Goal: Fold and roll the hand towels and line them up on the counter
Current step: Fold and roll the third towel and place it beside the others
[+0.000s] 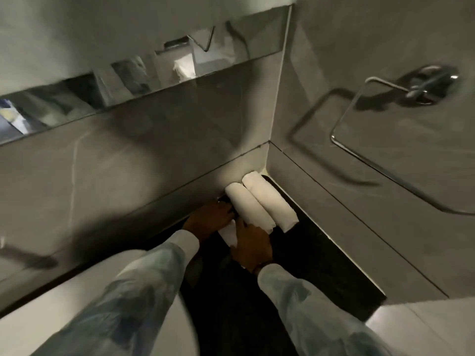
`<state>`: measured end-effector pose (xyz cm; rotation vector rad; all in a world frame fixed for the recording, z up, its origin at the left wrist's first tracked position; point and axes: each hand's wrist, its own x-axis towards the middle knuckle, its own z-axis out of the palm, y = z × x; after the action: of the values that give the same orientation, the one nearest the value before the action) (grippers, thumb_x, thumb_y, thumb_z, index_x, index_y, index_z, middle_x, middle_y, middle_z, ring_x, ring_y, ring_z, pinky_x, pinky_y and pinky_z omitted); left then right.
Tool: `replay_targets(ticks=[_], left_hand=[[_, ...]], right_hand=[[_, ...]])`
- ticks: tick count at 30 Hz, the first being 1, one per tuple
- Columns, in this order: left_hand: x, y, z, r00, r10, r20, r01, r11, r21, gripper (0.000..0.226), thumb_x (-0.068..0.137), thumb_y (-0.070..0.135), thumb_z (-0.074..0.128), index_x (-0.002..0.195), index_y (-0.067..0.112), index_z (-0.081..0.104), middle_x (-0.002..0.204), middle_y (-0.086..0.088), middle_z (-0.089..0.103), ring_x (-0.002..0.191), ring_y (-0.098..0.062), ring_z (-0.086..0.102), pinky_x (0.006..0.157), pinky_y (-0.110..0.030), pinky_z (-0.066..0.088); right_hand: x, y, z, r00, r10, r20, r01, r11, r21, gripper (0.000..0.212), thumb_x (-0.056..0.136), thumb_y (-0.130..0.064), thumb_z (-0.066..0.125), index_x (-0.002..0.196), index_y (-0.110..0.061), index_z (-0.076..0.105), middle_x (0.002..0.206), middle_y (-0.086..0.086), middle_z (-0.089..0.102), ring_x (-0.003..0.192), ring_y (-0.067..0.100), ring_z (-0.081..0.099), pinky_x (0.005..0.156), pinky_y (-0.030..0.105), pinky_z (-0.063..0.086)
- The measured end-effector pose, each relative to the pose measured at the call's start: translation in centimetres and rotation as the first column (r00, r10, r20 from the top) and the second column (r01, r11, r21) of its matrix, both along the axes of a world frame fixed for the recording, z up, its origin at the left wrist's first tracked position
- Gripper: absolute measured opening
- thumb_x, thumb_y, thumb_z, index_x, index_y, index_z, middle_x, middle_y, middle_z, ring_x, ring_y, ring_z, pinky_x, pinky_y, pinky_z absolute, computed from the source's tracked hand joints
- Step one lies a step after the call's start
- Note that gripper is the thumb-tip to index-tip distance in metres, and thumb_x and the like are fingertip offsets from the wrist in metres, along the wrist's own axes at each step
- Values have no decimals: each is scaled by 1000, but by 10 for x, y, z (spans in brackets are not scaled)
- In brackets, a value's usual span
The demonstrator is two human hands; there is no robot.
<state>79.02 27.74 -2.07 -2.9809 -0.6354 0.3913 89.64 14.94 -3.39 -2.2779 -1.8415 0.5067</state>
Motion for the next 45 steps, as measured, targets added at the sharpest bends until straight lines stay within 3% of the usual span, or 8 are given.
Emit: replay_targets(ticks=[3, 7, 12, 16, 23, 27, 32, 45], left_hand=[[8, 32, -4, 995, 49, 87, -35, 987, -160, 29, 97, 19, 50, 123, 7, 58, 132, -12, 57, 118, -31, 55, 101, -36, 40], [12, 62, -37, 973, 184, 137, -130, 936, -328, 44, 94, 34, 34, 113, 7, 64, 119, -15, 65, 110, -33, 61, 98, -41, 47], [10, 72, -44, 977, 135, 167, -73, 940, -333, 50, 97, 32, 30, 136, 5, 47, 146, -15, 43, 134, -28, 41, 113, -36, 26], [8, 63, -46, 845, 444, 299, -316, 865, -389, 30, 99, 31, 41, 112, 9, 57, 122, -15, 59, 114, -29, 55, 100, -40, 42], [6, 20, -49, 655, 673, 345, -418, 702, -576, 38, 97, 20, 41, 132, 8, 42, 137, -15, 47, 125, -31, 47, 105, -39, 38], [9, -14, -44, 687, 679, 259, -363, 630, -687, 77, 84, 29, 65, 145, 9, 22, 152, -13, 27, 138, -30, 32, 115, -40, 30], [21, -39, -57, 841, 536, 72, -442, 758, -481, 112, 80, 52, 66, 149, 7, -10, 157, -18, -19, 147, -33, -11, 122, -45, 6], [42, -75, -78, 702, 680, 210, -542, 702, -461, 99, 83, 37, 65, 151, 10, -2, 159, -10, -9, 147, -27, -4, 121, -47, 16]], right_hand=[[-1, 40, -11, 998, -20, 64, 21, 1000, -14, 71, 84, -30, 65, 144, -6, 35, 112, 17, 65, 100, 33, 63, 81, 38, 48], [2, 68, -25, 997, -18, 74, 25, 995, -96, 53, 90, -27, 60, 136, -5, 43, 120, 15, 63, 106, 31, 61, 88, 38, 47], [9, 79, -29, 993, 24, 112, -5, 986, -165, 42, 91, -23, 56, 129, -6, 47, 118, 14, 63, 106, 34, 61, 89, 43, 48], [23, 81, -24, 992, 79, 102, -59, 982, -181, 46, 88, -40, 60, 123, -12, 53, 118, 12, 62, 107, 33, 58, 92, 45, 48], [96, 75, -8, 987, -61, 148, 73, 995, -74, 80, 76, -65, 61, 143, -30, 35, 146, 8, 38, 131, 32, 38, 103, 51, 35], [141, 66, -18, 1000, -5, -6, 3, 950, -314, 87, 82, -62, 60, 151, -40, 12, 162, 5, 4, 145, 31, 17, 114, 46, 24], [135, 63, -38, 996, 85, 38, -71, 961, -268, 79, 84, -58, 58, 148, -46, 14, 162, 7, 1, 141, 37, 26, 114, 48, 30], [158, 31, -55, 939, 314, -142, -326, 942, -75, 65, 93, -46, 53, 146, -50, 15, 161, 4, -16, 146, 41, -6, 118, 58, 16]])
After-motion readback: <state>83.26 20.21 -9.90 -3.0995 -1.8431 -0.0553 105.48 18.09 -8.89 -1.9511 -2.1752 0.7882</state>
